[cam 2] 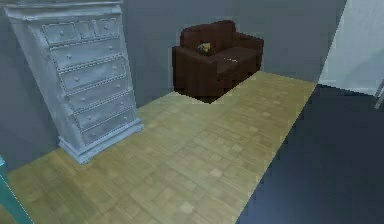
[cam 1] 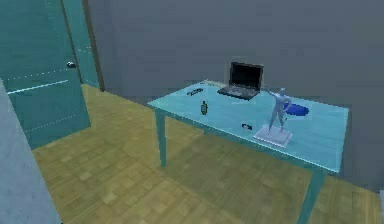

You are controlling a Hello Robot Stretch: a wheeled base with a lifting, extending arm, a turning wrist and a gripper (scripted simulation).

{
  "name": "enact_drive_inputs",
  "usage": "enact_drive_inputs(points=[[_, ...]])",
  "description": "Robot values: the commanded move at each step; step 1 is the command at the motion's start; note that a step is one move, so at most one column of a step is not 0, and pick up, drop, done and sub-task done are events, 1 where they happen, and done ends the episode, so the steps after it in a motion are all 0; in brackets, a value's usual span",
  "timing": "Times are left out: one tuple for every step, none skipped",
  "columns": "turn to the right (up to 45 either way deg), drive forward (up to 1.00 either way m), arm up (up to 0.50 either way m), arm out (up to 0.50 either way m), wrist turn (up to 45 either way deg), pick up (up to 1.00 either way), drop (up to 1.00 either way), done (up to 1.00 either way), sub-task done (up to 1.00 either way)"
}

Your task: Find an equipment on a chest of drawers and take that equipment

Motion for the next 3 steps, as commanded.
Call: enact_drive_inputs(points=[[-15.0,0.00,0.00,0.00,0.0,0.00,0.00,0.00,0.00],[0.0,0.55,0.00,0.00,0.0,0.00,0.00,0.00,0.00],[-24.0,0.00,0.00,0.00,0.0,0.00,0.00,0.00,0.00]])
